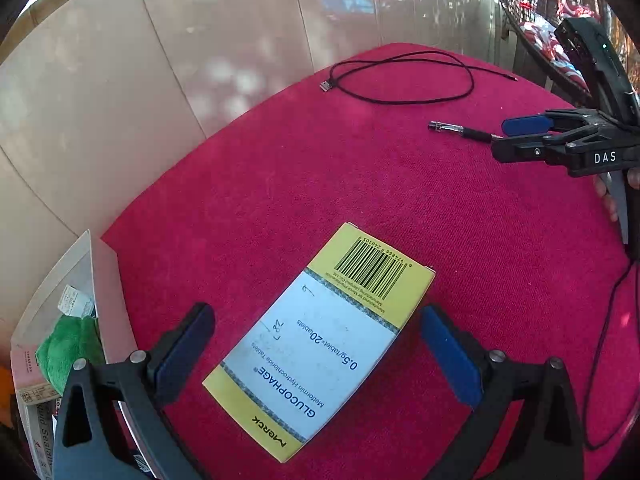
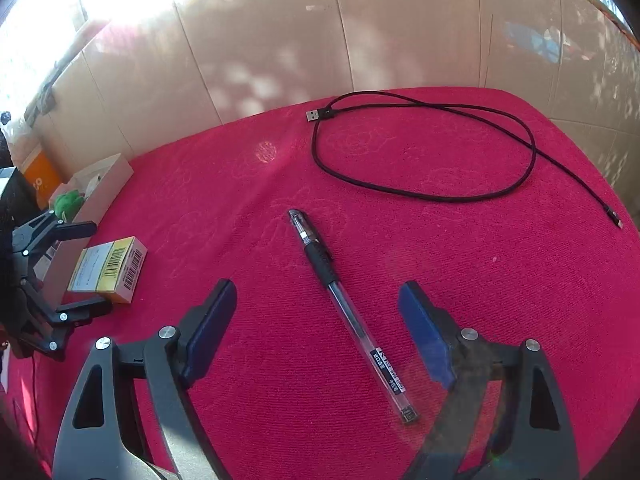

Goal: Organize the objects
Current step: 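Grasp the yellow-white Glucophage box with the left gripper while the right grasps the black pen, then carry the Glucophage box to the tray with the left gripper while the right carries the pen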

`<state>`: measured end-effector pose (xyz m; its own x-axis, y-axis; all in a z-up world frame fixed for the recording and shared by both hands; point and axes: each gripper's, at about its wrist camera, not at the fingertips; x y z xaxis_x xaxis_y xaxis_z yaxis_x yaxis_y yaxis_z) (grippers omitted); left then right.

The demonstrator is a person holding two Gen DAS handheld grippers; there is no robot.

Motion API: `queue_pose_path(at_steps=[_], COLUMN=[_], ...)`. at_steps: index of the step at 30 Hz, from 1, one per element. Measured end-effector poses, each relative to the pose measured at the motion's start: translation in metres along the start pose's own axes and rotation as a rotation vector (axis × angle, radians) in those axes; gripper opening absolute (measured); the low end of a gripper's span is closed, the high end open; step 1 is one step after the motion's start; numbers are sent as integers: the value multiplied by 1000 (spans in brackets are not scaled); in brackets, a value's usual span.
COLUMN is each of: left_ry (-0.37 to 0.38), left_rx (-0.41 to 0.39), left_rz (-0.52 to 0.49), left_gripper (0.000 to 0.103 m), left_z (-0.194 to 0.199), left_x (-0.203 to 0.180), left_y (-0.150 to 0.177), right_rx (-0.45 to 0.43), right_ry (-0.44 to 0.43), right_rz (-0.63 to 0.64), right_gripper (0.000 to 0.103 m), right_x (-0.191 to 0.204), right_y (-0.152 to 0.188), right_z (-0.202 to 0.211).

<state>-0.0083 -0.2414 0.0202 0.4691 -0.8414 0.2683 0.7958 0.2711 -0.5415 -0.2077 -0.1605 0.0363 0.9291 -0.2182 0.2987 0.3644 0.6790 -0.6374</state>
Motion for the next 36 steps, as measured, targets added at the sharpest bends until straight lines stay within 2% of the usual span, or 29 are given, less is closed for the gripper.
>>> queue_pose_path(at_steps=[2,4,7,8,11,15,18,19,20,23,30,36], left_ry=[15,67,182,178,108,161,152,150,147,136,132,106], left_rx=[13,42,86,75,33,39,15,8,0,-30,-93,-187], left_rz=[-30,-6,6,-19,-49,52,73,78,81,89,130,186], left_gripper=[103,103,100,95,94,80,69,65,56,56,56,56], left_z=[-1,0,7,10,16,11,15,17,18,22,43,79], left_x=[-8,-10,-23,-30,-41,-33,-33,-34,-36,-42,-56,-61], left_y=[2,4,11,13,10,10,14,16,17,21,35,38], right_rx=[-3,5,21,30,49,69,73,72,71,78,86,15], right_ry=[-19,-23,-20,-16,22,89,108,108,104,94,88,45], right_rz=[-1,8,45,64,112,172,195,195,196,202,192,127], right_gripper=[84,83,63,57,48,45,38,31,22,11,8,8], right_x=[0,1,8,10,17,26,27,28,28,29,39,52], right_y=[-1,2,7,8,8,8,9,9,10,13,29,43], right_z=[1,1,3,2,-1,-7,-6,-7,-6,-2,10,37])
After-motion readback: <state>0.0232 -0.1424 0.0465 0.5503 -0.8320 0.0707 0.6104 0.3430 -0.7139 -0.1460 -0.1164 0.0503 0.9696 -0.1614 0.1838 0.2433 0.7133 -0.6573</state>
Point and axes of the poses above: each gripper's, at about its wrist camera, not at the fingertips, and z roughly against the way its jaws point, x to its left, y to its underside, and after that the axes turned 7 degrees about -y, right-handed
